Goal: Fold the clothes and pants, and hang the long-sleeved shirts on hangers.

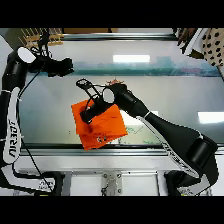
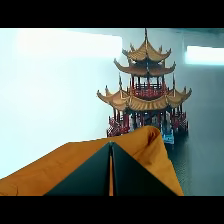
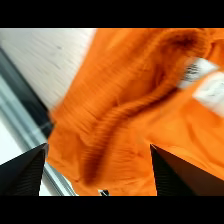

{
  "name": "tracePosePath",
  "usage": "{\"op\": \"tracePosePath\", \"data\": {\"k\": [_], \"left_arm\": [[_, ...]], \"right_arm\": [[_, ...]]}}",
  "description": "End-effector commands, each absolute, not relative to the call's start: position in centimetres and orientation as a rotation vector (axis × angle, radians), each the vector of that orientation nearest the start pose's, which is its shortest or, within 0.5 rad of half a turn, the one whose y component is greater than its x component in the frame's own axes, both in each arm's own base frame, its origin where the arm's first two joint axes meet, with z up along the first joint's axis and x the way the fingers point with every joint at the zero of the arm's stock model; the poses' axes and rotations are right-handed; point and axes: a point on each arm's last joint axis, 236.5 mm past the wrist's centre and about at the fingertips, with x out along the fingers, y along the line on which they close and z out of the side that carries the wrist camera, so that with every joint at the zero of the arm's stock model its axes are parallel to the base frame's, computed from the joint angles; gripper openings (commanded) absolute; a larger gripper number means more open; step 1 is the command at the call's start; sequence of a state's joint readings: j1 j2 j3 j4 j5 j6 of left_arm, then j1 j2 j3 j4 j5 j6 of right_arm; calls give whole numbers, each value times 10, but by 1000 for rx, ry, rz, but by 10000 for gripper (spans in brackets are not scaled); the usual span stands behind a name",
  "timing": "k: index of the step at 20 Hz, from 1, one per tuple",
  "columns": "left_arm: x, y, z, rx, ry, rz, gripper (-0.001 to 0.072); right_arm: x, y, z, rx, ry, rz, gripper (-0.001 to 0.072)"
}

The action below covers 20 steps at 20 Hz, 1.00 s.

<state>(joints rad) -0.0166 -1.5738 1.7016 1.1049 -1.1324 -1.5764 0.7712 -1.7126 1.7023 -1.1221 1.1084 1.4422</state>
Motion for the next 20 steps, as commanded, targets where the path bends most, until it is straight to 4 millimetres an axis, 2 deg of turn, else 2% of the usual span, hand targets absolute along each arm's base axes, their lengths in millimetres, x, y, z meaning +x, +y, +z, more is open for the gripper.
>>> {"op": "tracePosePath", "data": {"k": [1,2,4,5,7,8,10,12,13,17,19,20], "left_arm": [[501,-92,121,-379,949,-281,8],[493,-91,119,-383,941,-272,8],[468,-90,105,-375,966,-268,8],[452,-91,95,-372,993,-270,8],[421,-97,74,-370,1048,-276,8],[407,-101,66,-370,1066,-280,9],[388,-109,55,-365,1080,-291,9],[378,-117,51,-357,1062,-301,8],[375,-120,49,-353,1053,-305,9],[366,-134,47,-343,1055,-334,8],[365,-138,48,-337,1053,-344,9],[368,-138,49,-341,1041,-342,9]], "right_arm": [[319,429,54,-165,1104,1061,708],[327,407,57,-171,1115,1043,708],[352,346,47,-122,1174,938,708],[363,314,35,-79,1212,870,708],[378,249,-2,46,1312,725,708],[380,225,-21,144,1363,670,708],[384,203,-52,342,1417,628,708],[385,207,-71,472,1445,658,707],[386,216,-78,510,1448,691,707],[386,268,-99,589,1422,779,707],[380,297,-101,594,1410,821,707],[377,313,-100,591,1404,847,670]]}}
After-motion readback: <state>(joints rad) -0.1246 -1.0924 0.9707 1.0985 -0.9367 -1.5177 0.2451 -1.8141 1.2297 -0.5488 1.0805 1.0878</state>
